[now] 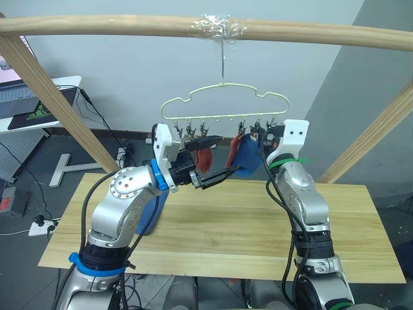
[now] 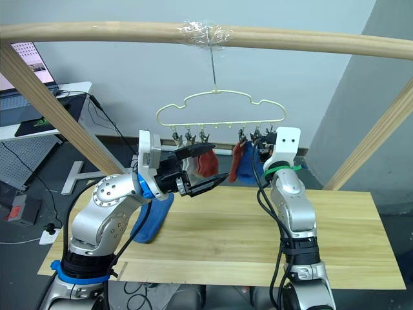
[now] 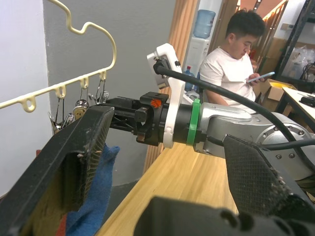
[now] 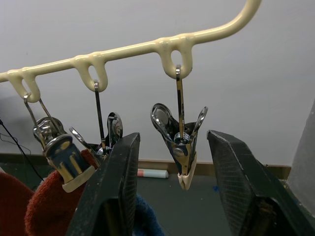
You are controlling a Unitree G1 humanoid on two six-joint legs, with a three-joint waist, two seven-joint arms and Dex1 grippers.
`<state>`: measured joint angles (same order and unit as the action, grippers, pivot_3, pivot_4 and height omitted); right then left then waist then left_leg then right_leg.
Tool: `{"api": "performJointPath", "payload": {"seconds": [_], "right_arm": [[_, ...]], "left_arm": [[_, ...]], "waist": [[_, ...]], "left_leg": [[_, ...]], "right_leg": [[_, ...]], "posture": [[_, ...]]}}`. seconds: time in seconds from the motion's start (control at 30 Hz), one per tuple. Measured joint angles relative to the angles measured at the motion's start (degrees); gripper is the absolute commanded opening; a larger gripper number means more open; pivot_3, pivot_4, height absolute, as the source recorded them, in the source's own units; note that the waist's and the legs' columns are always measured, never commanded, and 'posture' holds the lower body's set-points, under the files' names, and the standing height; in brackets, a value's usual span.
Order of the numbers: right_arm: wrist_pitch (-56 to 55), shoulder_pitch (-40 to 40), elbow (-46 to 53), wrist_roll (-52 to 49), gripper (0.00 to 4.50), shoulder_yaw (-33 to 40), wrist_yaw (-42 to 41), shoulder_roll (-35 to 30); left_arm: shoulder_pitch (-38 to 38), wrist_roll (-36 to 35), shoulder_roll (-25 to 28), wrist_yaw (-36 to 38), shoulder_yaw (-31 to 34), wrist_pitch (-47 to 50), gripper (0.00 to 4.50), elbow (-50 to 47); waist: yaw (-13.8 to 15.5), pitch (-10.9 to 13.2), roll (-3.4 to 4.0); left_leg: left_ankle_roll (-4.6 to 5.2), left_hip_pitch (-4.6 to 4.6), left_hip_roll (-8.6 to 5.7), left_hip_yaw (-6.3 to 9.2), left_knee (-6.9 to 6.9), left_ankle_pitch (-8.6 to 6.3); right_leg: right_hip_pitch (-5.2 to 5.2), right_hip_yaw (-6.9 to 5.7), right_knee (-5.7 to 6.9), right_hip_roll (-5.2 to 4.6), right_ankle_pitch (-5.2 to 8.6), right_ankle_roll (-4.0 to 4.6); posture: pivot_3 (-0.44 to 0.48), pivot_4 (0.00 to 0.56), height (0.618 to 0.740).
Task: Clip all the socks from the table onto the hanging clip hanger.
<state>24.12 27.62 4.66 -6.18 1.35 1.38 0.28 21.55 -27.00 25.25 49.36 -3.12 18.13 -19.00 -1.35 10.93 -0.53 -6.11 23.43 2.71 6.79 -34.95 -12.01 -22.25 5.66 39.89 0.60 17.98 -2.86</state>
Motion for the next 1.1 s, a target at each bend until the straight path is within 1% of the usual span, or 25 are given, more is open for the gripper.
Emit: {"api": "performJointPath", "payload": {"seconds": [0.33,1.1], "right_arm": [[0.0,0.36,0.21,0.46,2.23,-0.34,0.22,0.41],[-0.22,1.21,0.21,0.93,2.23,-0.55,-0.02,0.08]], "left_arm": [[-1.76,-0.11,0.31,0.03,0.15,-0.04,4.14,-1.08],[-1.35,-0.4,-0.29,-0.82,0.14,-0.78,4.14,-1.05]], "waist": [[0.0,0.0,0.0],[0.0,0.0,0.0]], "left_leg": [[0.0,0.0,0.0,0.0,0.0,0.0],[0.0,0.0,0.0,0.0,0.0,0.0]], "right_leg": [[0.0,0.0,0.0,0.0,0.0,0.0],[0.0,0.0,-0.01,0.0,0.01,0.0]], "posture": [[0.142,0.155,0.74],[0.144,0.162,0.74]]}}
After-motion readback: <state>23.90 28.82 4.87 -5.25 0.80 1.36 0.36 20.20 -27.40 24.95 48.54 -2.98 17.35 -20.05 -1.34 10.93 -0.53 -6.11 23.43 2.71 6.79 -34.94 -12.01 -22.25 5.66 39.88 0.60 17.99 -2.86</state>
